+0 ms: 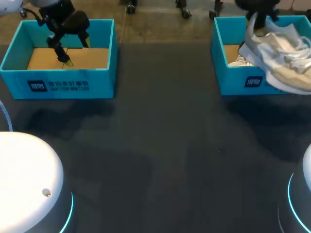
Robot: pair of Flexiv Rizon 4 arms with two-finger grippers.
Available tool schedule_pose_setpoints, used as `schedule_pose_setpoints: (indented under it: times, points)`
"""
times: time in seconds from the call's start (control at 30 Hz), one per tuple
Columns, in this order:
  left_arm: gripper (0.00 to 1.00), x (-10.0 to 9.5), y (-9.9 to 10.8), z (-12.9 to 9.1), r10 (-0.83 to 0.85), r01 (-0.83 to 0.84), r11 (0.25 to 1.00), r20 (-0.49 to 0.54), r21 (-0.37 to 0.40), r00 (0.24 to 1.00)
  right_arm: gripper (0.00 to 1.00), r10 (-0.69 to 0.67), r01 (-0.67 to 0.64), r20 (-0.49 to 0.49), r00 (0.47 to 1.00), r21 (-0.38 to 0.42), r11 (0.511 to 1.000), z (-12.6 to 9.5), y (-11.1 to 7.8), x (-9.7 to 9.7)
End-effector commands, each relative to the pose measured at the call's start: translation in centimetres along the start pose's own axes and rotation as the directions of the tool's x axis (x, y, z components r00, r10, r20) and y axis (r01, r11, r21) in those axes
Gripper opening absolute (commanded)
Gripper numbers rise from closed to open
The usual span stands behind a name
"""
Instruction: Take the shoe out of the shoebox, open the shoe tongue, remove and reinsert the insole, then place the shoe into the shoebox
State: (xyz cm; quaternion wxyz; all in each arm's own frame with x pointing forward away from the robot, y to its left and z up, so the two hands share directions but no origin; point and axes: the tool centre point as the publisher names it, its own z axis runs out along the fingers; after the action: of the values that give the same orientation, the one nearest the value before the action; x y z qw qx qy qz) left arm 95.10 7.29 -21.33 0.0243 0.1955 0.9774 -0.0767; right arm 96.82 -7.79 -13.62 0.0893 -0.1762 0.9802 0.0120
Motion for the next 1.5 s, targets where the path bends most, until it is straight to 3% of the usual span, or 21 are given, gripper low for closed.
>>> schedule_pose_setpoints:
  times: [0.03,0.13,0.23,0.3,0.37,0.4,0.43,0.57,0.6,0.93,0.97,1.03,1.23,1.5]
  points:
    - [1.0,-1.1,1.1,-0.5,-0.33,0.328,0.941,-0.019,-0.083,0.944,0.0,0.002,-0.002,-0.009,1.0,-0.035,0.999,0.0,-2.5,-1.3]
    - [1.0,-1.7,2.6,-0.8,-0.56,0.555,0.821,-0.004,-0.133,0.828,0.0,0.009,-0.009,-0.011,1.0,-0.035,0.999,-0.2,-4.1,-2.3]
    - [1.0,-1.8,3.9,-1.2,-0.73,0.725,0.678,-0.001,-0.125,0.683,0.0,0.017,-0.017,-0.018,1.0,-0.029,0.999,-0.2,-5.5,-3.1]
    - [1.0,-1.3,4.6,-1.4,-0.869,0.864,0.485,0.031,-0.139,0.493,0.0,0.024,-0.025,-0.023,0.999,-0.026,0.999,-0.2,-6.7,-3.8]
    - [1.0,-1.0,5.0,-1.4,-0.932,0.93,0.345,0.07,-0.124,0.355,0.0,0.029,-0.029,-0.029,0.999,-0.022,0.999,-0.2,-7.7,-4.4]
    - [1.0,-0.9,5.1,-1.4,-0.938,0.936,0.329,0.075,-0.124,0.34,0.0,0.03,-0.03,-0.028,0.999,-0.025,0.999,-0.2,-7.8,-4.5]
    - [1.0,-0.6,5.2,-1.6,-0.944,0.952,0.278,0.144,-0.13,0.296,0.0,0.032,-0.033,-0.032,0.999,-0.028,0.999,-0.1,-8.5,-4.9]
    - [1.0,-0.6,5.2,-1.6,-0.944,0.952,0.278,0.144,-0.13,0.296,0.0,0.078,-0.081,-0.047,0.996,-0.045,0.996,0.4,-11.3,-6.1]
    - [1.0,-0.6,5.2,-1.6,-0.944,0.952,0.278,0.144,-0.13,0.296,0.0,0.128,-0.131,-0.073,0.989,-0.037,0.991,0.7,-12.7,-6.6]
    - [1.0,-0.6,5.2,-1.6,-0.944,0.952,0.278,0.144,-0.13,0.296,0.0,0.128,-0.131,-0.073,0.989,-0.037,0.991,0.7,-12.7,-6.6]
    - [1.0,-1.3,5.0,-1.4,-0.973,0.973,0.182,0.12,-0.139,0.199,0.0,0.128,-0.131,-0.073,0.989,-0.037,0.991,0.7,-12.7,-6.6]
    - [1.0,-2.0,5.4,-1.0,-0.991,0.987,0.091,0.081,-0.13,0.102,0.0,0.128,-0.131,-0.073,0.989,-0.037,0.991,0.7,-12.7,-6.6]
    - [1.0,-3.7,7.1,-1.1,-0.95,0.94,-0.309,0.007,-0.145,-0.312,0.0,0.15,-0.153,-0.06,0.987,-0.049,0.987,1.7,-16.4,-7.4]
    - [1.0,-3.0,9.7,-1.2,-0.784,0.781,-0.616,-0.015,-0.101,-0.62,0.0,0.155,-0.159,-0.075,0.985,-0.045,0.986,3.1,-20.1,-9.4]
